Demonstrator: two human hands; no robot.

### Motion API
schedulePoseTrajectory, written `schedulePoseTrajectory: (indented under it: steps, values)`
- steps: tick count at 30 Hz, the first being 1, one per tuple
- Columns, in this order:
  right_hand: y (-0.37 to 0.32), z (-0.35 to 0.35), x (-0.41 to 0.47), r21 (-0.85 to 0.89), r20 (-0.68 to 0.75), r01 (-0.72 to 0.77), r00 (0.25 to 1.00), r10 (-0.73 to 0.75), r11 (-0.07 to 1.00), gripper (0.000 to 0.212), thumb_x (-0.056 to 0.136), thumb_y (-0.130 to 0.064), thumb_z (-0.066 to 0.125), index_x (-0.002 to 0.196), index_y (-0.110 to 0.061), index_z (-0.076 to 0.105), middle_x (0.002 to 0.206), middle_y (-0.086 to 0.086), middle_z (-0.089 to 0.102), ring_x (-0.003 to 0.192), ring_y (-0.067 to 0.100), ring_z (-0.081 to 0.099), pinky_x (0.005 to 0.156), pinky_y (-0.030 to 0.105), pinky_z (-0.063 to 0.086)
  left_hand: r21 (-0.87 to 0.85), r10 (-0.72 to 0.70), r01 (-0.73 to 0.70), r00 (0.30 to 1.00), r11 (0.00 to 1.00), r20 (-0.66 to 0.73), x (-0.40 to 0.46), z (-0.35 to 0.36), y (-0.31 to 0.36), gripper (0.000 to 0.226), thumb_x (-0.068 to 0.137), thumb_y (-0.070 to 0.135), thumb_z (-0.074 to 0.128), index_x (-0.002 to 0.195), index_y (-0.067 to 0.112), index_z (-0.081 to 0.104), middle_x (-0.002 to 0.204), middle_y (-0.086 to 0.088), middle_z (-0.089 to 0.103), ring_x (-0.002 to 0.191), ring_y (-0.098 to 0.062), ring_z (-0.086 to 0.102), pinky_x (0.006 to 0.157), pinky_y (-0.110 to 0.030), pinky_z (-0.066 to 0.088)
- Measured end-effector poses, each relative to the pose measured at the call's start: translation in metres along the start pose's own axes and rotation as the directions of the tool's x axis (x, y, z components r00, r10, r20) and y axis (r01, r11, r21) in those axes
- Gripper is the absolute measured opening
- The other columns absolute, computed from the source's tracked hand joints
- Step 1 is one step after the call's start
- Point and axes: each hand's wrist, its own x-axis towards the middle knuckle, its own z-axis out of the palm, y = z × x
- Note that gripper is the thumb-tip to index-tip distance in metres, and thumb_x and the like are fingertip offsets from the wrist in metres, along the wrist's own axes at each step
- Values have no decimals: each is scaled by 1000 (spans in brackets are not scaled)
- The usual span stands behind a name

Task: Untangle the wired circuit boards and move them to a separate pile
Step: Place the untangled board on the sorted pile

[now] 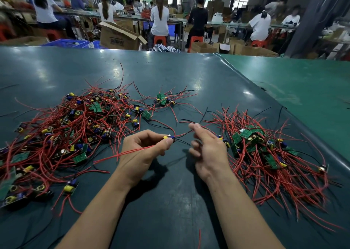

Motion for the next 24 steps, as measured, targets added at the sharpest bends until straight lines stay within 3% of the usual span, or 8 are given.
schedulePoseTrajectory:
  steps: [5, 9, 11, 14, 17, 20, 24]
  values:
    - [-5, -4, 1, 267, 107, -181, 982, 157, 947, 24, 92, -27, 60, 74, -11, 64, 53, -7, 41, 38, 2, 33, 30, 13, 22, -64, -27, 28, 999, 998, 29, 0, -2, 2, 17, 67, 15, 75, 79, 4, 73, 64, -3, 68, 54, -10, 55, 57, -17, 48]
    - [-3, -2, 0, 343, 180, -308, 949, 260, 887, 31, 93, -36, 58, 69, -16, 57, 53, -6, 40, 36, 3, 33, 30, 14, 25, -66, -29, 34, 997, 997, 75, 0, -4, 3, 16, 65, 19, 76, 78, 10, 76, 67, -3, 70, 55, -10, 56, 59, -17, 48]
    - [0, -1, 0, 254, 140, -268, 961, 239, 929, 31, 90, -39, 60, 73, -13, 59, 57, -3, 48, 38, 4, 40, 31, 14, 29, -95, -31, 34, 999, 995, 30, 1, -3, 1, 19, 61, 22, 79, 77, 12, 77, 68, -2, 71, 56, -9, 56, 58, -16, 47]
    - [4, 0, -4, -27, 111, -195, 974, 197, 980, 27, 87, -33, 67, 80, -7, 68, 67, 3, 67, 41, 4, 51, 35, 13, 35, -46, -10, 9, 1000, 999, -23, 1, -3, 0, 20, 62, 16, 80, 81, 11, 75, 70, 0, 72, 57, -7, 59, 58, -14, 47]
    - [5, 0, -7, -159, 137, -154, 975, 177, 975, 20, 85, -22, 72, 70, -10, 74, 57, -1, 60, 41, 4, 47, 36, 13, 33, -14, -13, 14, 1000, 1000, 27, -2, -2, -1, 18, 63, 13, 80, 80, 10, 76, 73, -2, 74, 63, -5, 64, 60, -13, 48]
    - [4, -1, -6, -175, 137, -139, 977, 164, 975, 21, 90, -20, 68, 72, -11, 75, 56, -3, 55, 41, 5, 43, 35, 14, 29, -22, -32, 33, 998, 999, 58, -2, -4, 0, 14, 63, 13, 80, 77, 14, 78, 76, -4, 75, 66, -6, 66, 61, -13, 49]
    - [0, -1, -7, -27, 190, -204, 960, 205, 979, 15, 89, -19, 65, 87, -9, 76, 61, -4, 55, 43, 5, 44, 35, 14, 29, -20, -44, 45, 997, 999, 57, 1, -5, 1, 18, 63, 17, 79, 80, 12, 76, 72, -1, 73, 62, -6, 62, 60, -14, 48]
